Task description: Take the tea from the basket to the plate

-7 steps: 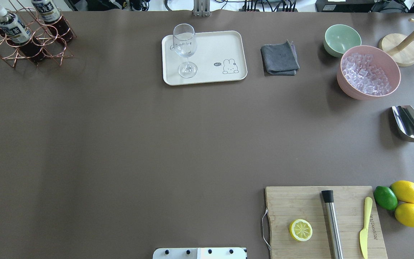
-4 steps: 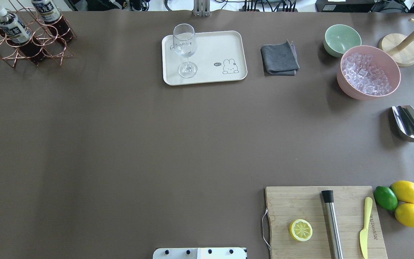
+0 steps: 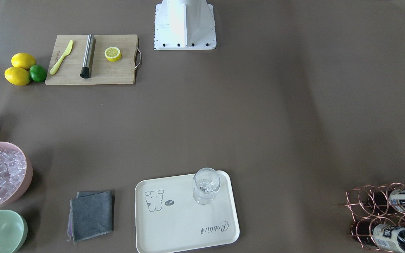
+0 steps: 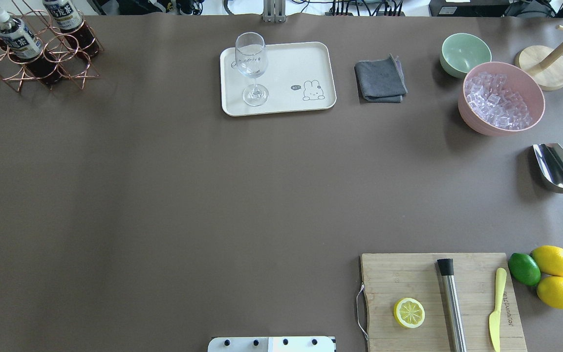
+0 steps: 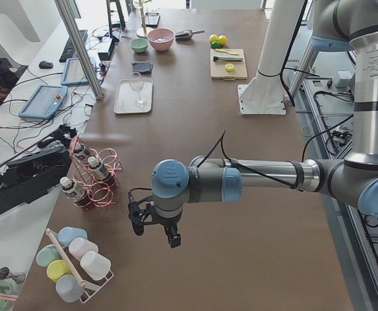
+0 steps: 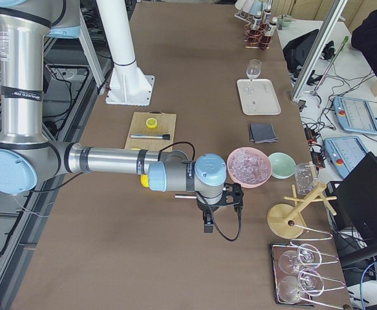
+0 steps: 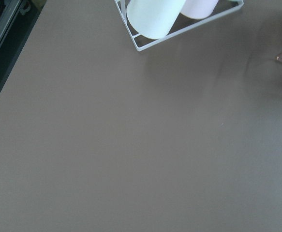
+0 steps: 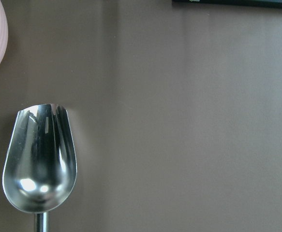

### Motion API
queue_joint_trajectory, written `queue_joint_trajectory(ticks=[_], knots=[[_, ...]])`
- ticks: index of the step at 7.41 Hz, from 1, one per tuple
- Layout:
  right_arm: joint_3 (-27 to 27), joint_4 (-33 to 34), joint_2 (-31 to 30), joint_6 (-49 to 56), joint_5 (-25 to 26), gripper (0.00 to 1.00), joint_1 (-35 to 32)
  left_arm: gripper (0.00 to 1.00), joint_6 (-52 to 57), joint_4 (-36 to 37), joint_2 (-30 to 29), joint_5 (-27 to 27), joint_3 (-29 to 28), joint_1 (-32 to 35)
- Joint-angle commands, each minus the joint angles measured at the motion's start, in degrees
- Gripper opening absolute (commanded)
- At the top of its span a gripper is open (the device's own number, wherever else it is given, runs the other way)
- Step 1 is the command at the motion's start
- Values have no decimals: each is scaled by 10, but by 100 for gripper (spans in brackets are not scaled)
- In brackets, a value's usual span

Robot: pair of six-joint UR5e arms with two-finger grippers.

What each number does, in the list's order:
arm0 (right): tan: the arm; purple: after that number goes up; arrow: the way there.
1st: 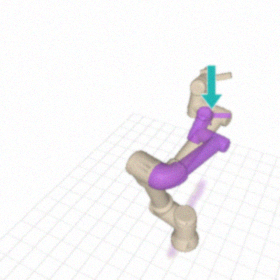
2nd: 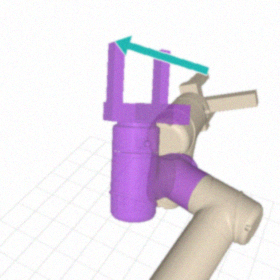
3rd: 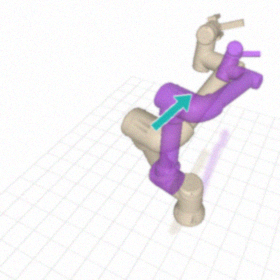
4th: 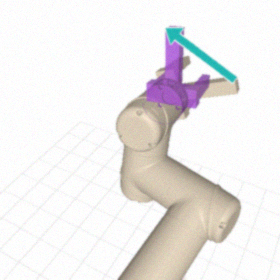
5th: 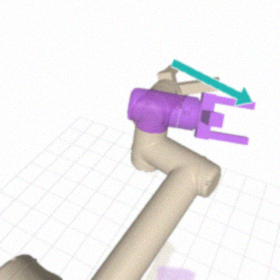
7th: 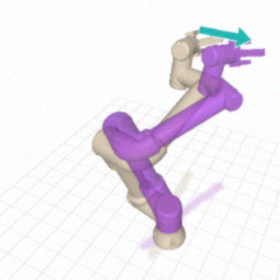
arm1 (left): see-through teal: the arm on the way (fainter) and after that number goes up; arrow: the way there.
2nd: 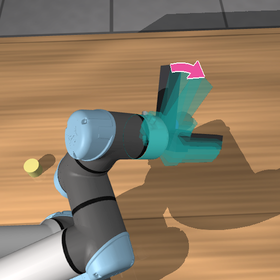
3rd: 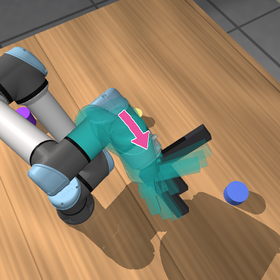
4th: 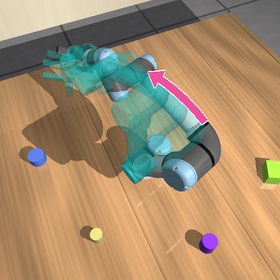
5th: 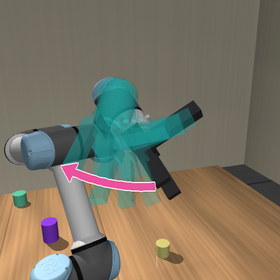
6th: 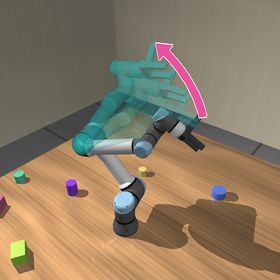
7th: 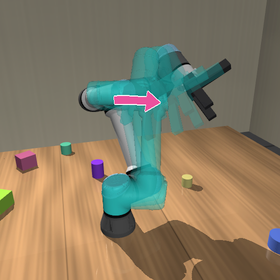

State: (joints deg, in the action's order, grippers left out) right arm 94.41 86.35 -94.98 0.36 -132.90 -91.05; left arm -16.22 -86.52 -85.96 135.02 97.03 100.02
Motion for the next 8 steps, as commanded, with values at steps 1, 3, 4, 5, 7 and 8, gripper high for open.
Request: queue_joint_trajectory(ticks=[1,3,4,5,7,8], knots=[[-9,0,-1,1,0,100,1,99,-304,22,-121,1,-35,-3],[-10,0,-2,2,0,100,0,99,-424,70,-266,2,-169,-24],[-9,0,-2,2,0,100,0,99,-498,71,-312,2,-219,-32],[-9,0,-3,1,0,100,0,99,-581,63,-313,2,-226,-47],[-9,0,-3,1,0,100,0,99,-714,23,-348,0,-277,-74],[-9,0,-3,1,0,100,0,99,-794,-34,-351,0,-305,-74]])
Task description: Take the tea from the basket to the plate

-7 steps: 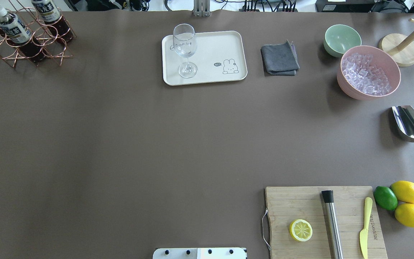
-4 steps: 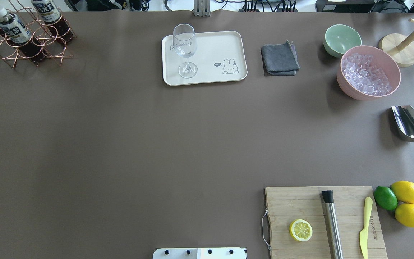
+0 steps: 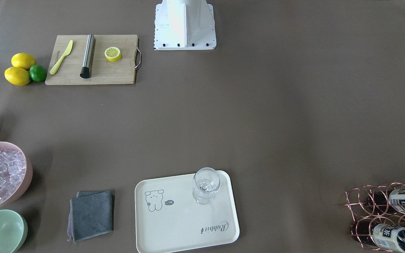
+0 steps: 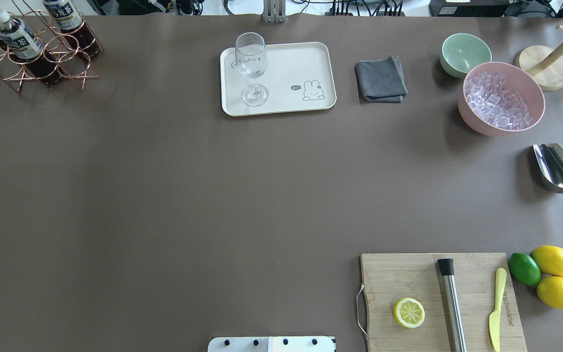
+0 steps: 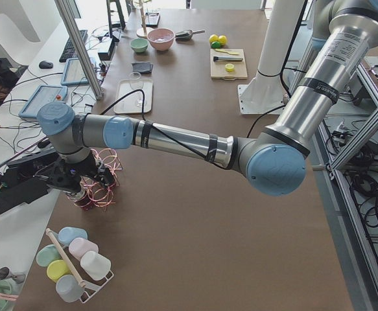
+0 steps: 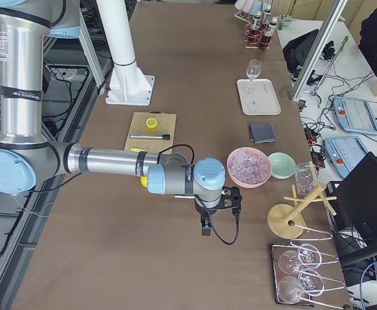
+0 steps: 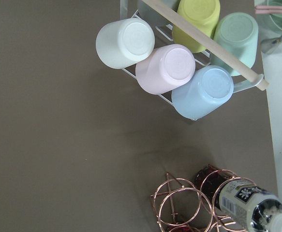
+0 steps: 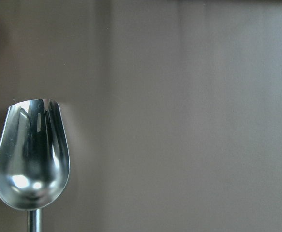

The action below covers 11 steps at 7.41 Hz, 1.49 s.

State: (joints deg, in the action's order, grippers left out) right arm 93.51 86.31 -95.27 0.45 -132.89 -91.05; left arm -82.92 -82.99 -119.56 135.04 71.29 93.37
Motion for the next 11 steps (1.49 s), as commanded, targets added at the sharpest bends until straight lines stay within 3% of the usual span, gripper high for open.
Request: queue_joint_trajectory(ticks=[1,2,5,10,11], knots=[[0,0,0,0,0,100,0,99,-178,-92,-45,-2,-81,-11],[0,0,0,0,0,100,0,99,-206,-92,-86,-2,-123,-17],[2,-1,3,4,-3,100,0,99,-231,-98,-120,-3,-136,-48],[49,-4,6,2,-16,100,25,99,-233,-123,-173,-24,-199,-71],[44,-53,6,0,-35,100,30,99,-240,-123,-182,-25,-207,-78]])
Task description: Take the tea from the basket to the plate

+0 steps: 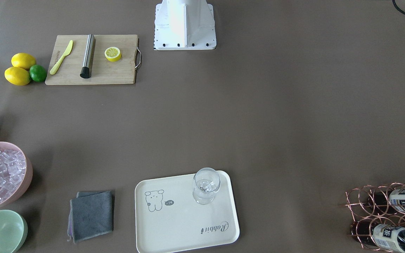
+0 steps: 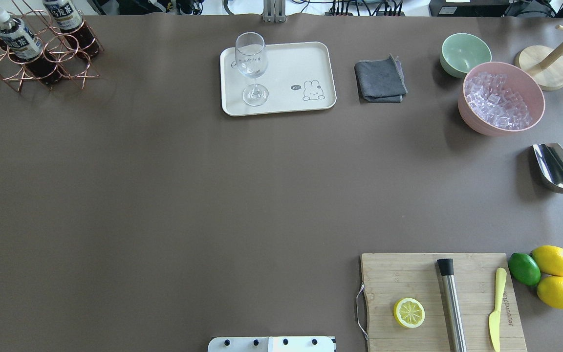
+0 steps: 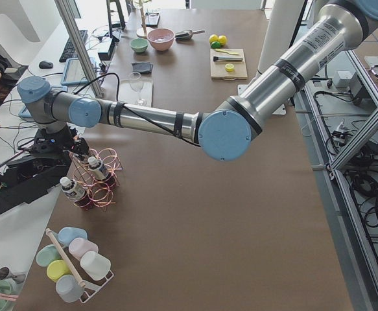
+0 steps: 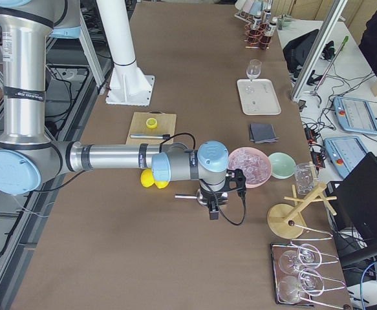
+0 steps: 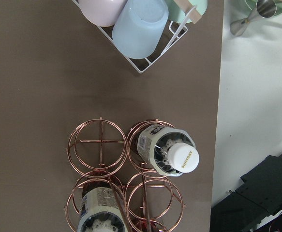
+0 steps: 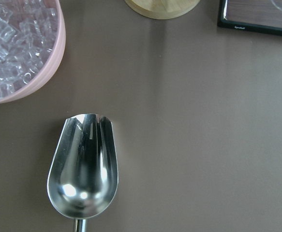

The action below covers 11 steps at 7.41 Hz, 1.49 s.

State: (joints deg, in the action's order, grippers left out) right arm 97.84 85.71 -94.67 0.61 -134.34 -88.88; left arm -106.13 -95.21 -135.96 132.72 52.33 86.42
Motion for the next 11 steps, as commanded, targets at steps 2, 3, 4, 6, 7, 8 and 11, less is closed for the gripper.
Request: queue_joint_trajectory(ticks=[2,3,4,6,7,8,11], knots=[[-2,-123,2,-4,-57,100,46,99,-43,-2,-22,-2,-17,-27],[-1,-148,16,-5,-59,100,72,98,-45,-2,-22,-2,-17,-29],[-3,-151,39,-9,-58,100,96,88,-58,-2,-26,-2,-17,-29],[-11,-151,55,-9,-59,100,118,0,-61,2,-33,-2,-14,-31],[-3,-152,62,-9,-60,100,135,0,-60,9,-37,-2,-7,-31],[-7,-152,79,-9,-59,100,177,0,-56,42,-30,0,40,-26],[22,-191,91,5,-93,100,200,0,-51,216,20,3,241,-22]])
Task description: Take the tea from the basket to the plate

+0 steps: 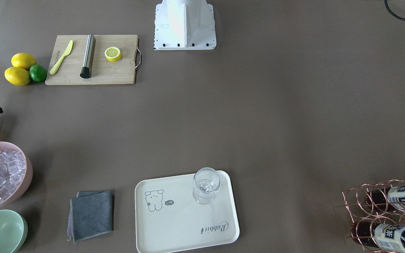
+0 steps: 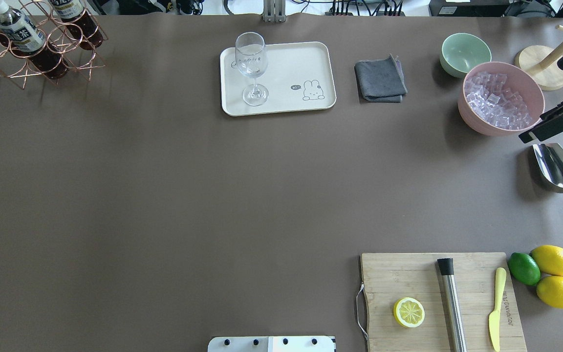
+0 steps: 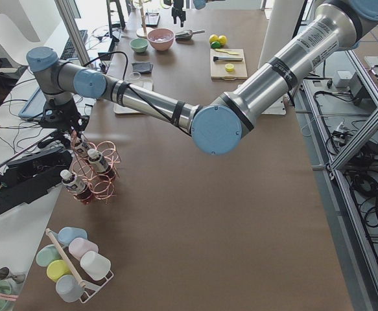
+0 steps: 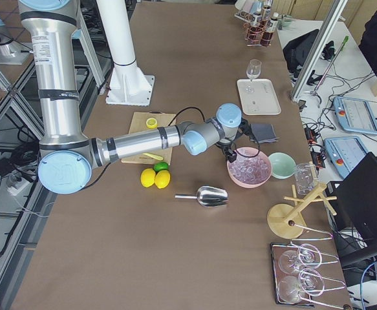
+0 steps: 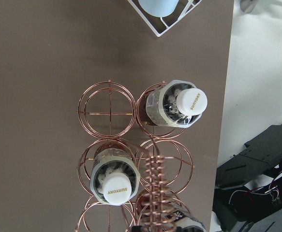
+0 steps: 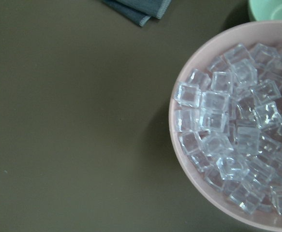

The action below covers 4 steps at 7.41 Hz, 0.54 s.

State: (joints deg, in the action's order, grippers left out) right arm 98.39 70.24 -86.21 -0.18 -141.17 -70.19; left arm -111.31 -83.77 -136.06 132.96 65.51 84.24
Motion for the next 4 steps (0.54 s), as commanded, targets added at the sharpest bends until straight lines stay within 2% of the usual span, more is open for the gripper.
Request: queue_joint_trajectory(ticks=[1,2,3,4], knots=[[8,-120,4,5,-28,100,32,0,-3,189,32,4,194,-4],[7,-121,3,-24,-28,100,41,0,-11,248,47,27,273,-21],[10,-127,1,-34,-29,100,41,0,-57,290,46,29,327,-42],[7,-180,9,-37,-27,100,47,0,-93,299,48,31,381,-52]])
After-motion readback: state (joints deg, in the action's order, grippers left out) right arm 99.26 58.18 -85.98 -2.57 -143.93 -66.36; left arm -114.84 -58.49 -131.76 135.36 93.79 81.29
